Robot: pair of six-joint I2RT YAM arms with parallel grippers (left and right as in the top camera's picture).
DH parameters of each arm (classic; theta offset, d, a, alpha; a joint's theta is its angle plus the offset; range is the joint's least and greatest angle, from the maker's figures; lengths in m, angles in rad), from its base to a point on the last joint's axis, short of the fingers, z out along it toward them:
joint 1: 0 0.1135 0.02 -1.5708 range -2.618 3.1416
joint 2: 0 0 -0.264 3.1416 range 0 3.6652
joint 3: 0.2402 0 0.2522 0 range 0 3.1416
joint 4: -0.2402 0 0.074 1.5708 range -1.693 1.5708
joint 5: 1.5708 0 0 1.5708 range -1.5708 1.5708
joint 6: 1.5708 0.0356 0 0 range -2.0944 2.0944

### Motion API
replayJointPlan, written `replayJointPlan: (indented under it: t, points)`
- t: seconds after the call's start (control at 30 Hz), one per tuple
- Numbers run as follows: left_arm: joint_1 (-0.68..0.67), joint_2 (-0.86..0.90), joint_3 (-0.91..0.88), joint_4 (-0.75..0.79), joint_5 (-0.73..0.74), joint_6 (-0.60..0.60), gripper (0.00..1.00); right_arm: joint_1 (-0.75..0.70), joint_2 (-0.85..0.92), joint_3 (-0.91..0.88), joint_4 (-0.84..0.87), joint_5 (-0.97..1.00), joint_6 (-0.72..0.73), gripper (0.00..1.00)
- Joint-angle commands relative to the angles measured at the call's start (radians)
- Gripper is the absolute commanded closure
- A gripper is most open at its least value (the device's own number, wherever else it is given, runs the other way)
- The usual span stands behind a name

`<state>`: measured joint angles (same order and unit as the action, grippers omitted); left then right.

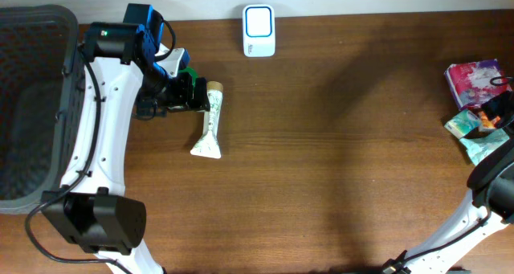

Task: Scan the item barcode
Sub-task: 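Carry the green wipes pack to the right edge and release, then reach the left gripper down to the white tube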

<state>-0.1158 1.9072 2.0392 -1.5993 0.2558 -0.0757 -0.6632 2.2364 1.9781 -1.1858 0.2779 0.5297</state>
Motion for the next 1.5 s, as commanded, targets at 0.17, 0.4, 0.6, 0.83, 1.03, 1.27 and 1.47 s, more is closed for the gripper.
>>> replayJointPlan:
  t: [0.17,0.4,0.6,0.83,1.03,1.27,1.47]
  points:
    - [0.000,-0.015,0.002,0.001,0.010,0.001,0.01,0.053,-0.137,0.076,-0.007,-0.347,-0.081,0.04]
    - [0.000,-0.015,0.002,0.001,0.010,0.001,0.01,0.337,-0.169,0.076,0.053,-0.511,-0.187,0.03]
    - [0.000,-0.015,0.002,0.001,0.010,0.001,0.01,0.666,-0.161,0.075,0.134,-0.505,-0.185,0.04]
    - [0.000,-0.015,0.002,0.001,0.010,0.001,0.01,0.885,-0.140,0.075,0.167,-0.364,-0.181,0.01]
    - [0.000,-0.015,0.002,0.001,0.010,0.001,0.01,0.772,-0.140,0.075,0.085,-0.224,-0.182,0.01]
    - [0.000,-0.015,0.002,0.001,0.010,0.001,0.01,0.594,-0.139,0.075,-0.019,-0.124,-0.182,0.01]
    - [0.000,-0.015,0.002,0.001,0.014,0.000,0.01,0.510,-0.139,0.075,-0.018,-0.123,-0.182,0.01]
